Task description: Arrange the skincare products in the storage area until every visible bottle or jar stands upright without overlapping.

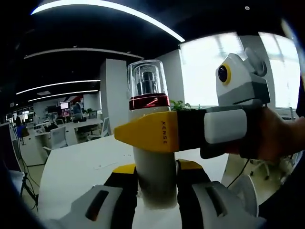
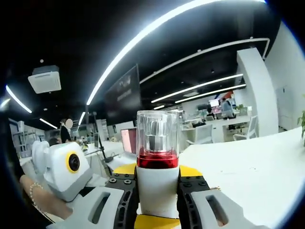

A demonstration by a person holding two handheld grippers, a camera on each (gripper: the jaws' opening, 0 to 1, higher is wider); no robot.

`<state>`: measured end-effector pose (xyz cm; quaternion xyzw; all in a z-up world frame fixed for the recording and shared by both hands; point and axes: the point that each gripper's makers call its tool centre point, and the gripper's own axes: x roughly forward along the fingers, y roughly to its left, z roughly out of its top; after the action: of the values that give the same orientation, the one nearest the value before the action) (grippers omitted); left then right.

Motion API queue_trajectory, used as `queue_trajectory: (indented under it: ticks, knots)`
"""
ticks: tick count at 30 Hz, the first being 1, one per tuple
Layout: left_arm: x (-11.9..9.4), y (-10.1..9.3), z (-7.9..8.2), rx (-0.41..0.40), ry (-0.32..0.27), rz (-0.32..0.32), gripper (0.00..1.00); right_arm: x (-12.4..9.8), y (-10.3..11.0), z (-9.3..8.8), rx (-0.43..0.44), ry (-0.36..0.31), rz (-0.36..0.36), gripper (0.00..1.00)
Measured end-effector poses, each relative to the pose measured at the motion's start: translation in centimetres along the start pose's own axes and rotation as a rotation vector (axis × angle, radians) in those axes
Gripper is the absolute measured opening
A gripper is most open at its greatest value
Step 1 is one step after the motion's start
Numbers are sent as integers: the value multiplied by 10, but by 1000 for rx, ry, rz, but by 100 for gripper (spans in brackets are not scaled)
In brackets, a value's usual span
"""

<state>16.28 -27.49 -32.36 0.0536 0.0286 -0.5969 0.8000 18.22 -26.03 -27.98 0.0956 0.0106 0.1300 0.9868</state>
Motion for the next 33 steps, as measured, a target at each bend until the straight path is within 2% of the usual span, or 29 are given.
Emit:
queue_trajectory:
  ticks: [2, 12, 15, 22, 27, 33]
  knots:
    - [-1, -2, 0, -13, -4, -22, 31, 0, 4, -2, -11, 11, 43, 20]
    - [-6, -8, 3, -1, -14, -113, 33, -1, 15, -3, -19, 30, 128, 20]
    - [-8, -13, 7, -17, -21, -163, 33, -2, 17, -2, -1, 32, 167, 20]
    - [-19, -19, 19, -87, -60, -290, 34, -9, 31, 5, 2, 28, 279, 20]
    - [-26, -21, 29, -122, -102, -349, 33, -13, 42, 13, 22, 6, 382, 20]
    - [-32, -22, 34, -131, -114, -411, 34, -17, 53, 15, 21, 10, 471, 20]
